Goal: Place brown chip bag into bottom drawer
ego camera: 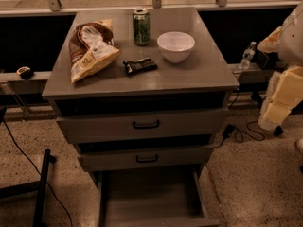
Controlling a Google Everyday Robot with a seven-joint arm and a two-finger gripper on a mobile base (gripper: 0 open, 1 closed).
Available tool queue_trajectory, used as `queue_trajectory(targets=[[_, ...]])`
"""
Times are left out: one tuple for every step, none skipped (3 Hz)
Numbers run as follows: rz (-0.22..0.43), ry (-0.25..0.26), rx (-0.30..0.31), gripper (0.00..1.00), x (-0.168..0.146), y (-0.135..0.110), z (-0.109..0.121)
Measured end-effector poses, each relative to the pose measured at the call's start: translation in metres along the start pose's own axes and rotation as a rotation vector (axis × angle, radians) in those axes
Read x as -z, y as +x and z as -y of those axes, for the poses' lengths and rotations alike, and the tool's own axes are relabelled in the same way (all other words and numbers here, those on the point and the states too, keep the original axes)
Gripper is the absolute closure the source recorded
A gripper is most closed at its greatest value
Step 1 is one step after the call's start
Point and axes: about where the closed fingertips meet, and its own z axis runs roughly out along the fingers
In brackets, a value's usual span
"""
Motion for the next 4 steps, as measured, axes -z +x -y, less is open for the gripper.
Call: queue_trajectory(targets=[[0.015,0.007,0.005,0.00,-0.005,-0.009,0.003],[0.065,-0.003,0.112,0.00,-0.041,-0.084,0.032],[0.063,0.001,0.223,0.00,-0.070,-0.160,0.065],[0.124,-0.081,0.450,0.00,-0.073,-0.233,0.073]])
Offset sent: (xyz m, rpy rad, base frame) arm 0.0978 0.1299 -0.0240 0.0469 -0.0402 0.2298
